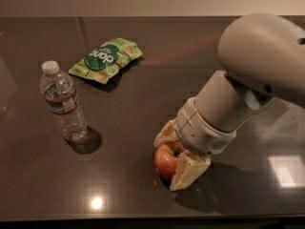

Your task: Move apple near water bottle

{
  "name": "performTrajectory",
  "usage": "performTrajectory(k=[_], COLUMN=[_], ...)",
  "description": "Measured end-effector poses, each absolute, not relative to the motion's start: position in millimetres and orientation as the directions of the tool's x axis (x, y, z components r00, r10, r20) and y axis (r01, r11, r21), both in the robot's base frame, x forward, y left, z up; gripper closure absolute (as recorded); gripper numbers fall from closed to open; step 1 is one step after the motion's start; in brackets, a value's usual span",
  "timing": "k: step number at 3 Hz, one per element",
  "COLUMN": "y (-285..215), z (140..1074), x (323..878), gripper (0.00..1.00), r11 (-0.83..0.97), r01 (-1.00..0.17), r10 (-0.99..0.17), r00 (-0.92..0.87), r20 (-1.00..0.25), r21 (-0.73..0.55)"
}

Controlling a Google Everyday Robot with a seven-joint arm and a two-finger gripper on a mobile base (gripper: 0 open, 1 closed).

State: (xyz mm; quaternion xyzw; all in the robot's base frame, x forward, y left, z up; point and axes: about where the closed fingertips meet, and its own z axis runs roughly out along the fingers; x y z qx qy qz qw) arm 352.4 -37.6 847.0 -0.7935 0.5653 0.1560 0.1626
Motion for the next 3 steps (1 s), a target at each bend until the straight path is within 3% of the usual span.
performTrajectory(k=[2,3], y=[-26.0,0.8], z=[870.4,885.5], x=[364.2,373.8], gripper=[0.85,1.0], r11=[-0.301,-0.291], r01=[-0.947,-0.949], r10=[-0.845,-0.846], r00=[0.319,0.315], r20=[-0.429,-0.43], r21=[-0.111,-0.122])
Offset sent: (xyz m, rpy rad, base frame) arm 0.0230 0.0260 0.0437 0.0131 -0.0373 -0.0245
